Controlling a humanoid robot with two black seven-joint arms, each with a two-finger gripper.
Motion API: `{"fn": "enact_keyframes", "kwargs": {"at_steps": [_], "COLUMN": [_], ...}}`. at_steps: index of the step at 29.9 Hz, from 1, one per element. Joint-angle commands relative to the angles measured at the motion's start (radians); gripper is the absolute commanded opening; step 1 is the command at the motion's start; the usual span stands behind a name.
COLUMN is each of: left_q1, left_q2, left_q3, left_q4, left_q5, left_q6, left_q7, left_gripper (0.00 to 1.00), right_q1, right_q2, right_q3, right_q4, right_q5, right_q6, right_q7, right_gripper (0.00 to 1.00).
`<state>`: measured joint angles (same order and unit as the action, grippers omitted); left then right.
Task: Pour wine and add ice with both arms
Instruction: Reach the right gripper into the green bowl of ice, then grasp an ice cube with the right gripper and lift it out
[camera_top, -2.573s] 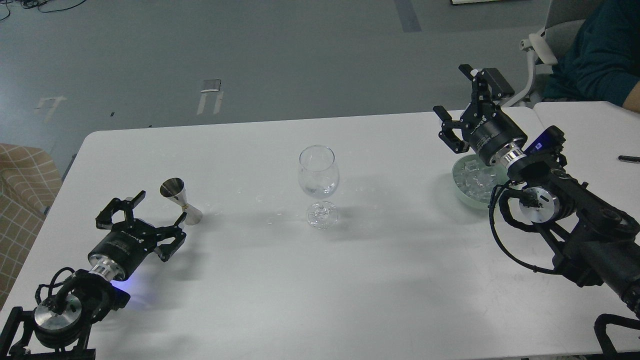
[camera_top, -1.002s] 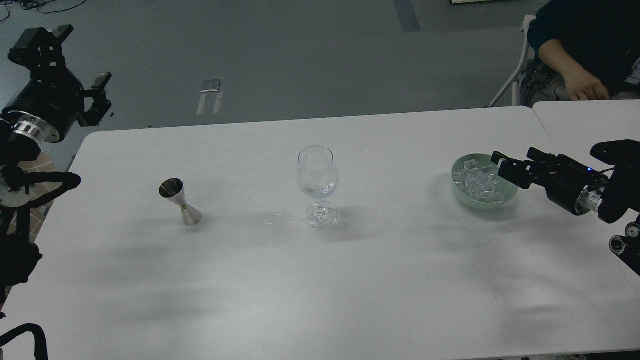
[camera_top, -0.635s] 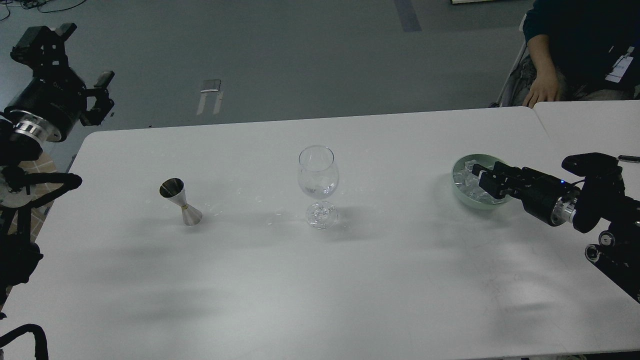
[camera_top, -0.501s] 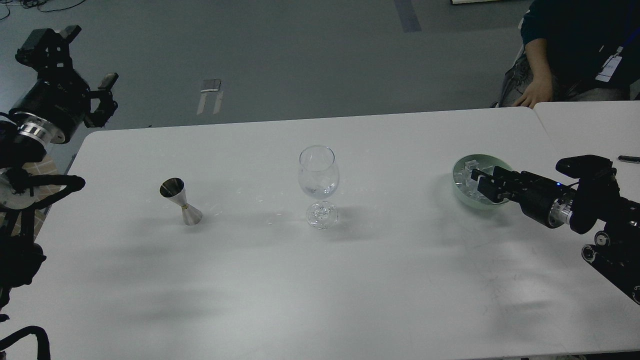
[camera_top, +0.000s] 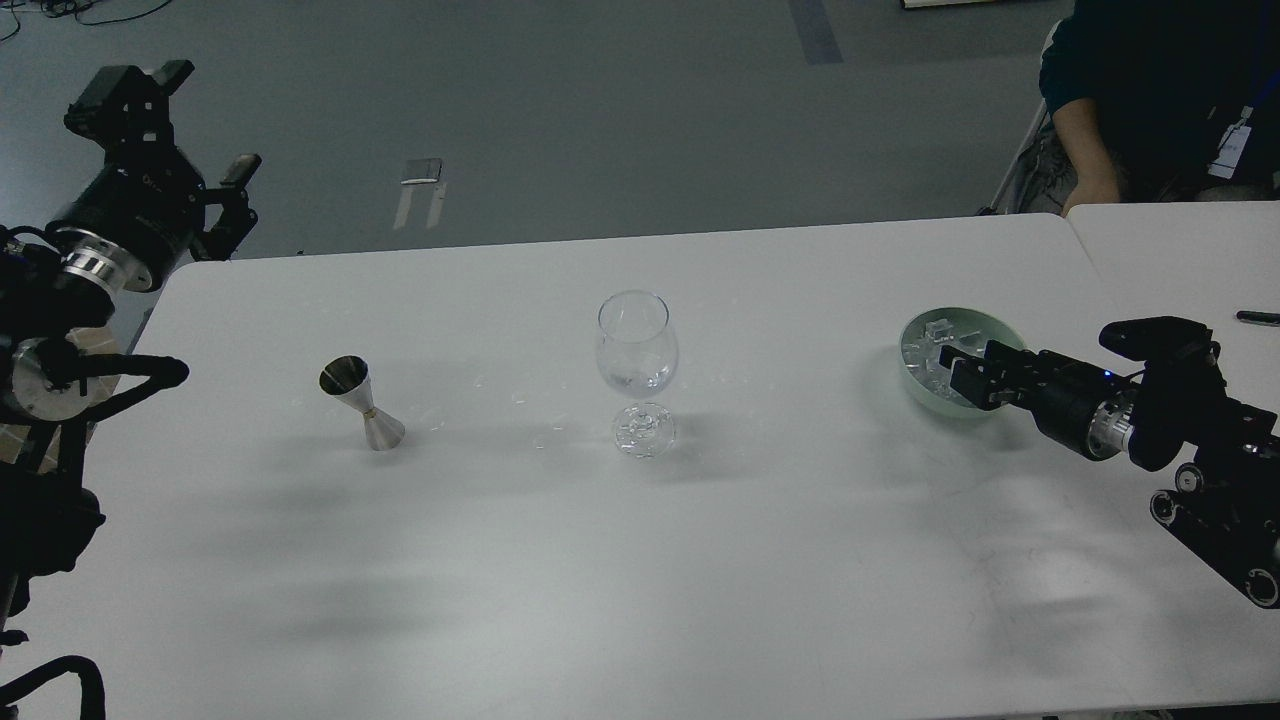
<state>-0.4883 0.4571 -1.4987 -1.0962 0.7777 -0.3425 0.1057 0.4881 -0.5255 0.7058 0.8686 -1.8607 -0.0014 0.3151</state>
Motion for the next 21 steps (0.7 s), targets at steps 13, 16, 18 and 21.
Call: {"fn": "enact_keyframes", "kwargs": {"at_steps": [13,16,18,21], "left_q1": [0.001,-0.001,-0.001,-0.001], "left_q2": [-0.002,0.000,0.000,0.000], "left_q3": [0.000,0.000,0.000,0.000], "left_q4": [-0.001,-0.001,-0.001,-0.001], "left_q5": [0.000,0.000,0.000,0.000], "left_q6": [0.000,0.000,0.000,-0.001], "left_q7": [0.000,0.000,0.002,0.000], "left_gripper": [0.97,0.97,0.97,0.97], "right_q1": [0.013,0.013,0.013,0.013], "right_q2": [0.009,0.009,0.009,0.009], "right_q3": [-0.012,-0.012,-0.012,-0.014], "right_q4": [0.000,0.001,0.001,0.000], "right_q5": [0.000,0.000,0.000,0.000], "right_q6": [0.000,0.000,0.000,0.001], "right_q7": [-0.001,-0.001,-0.002,-0.002], "right_gripper": [0.53,0.53,0.53,0.53]}}
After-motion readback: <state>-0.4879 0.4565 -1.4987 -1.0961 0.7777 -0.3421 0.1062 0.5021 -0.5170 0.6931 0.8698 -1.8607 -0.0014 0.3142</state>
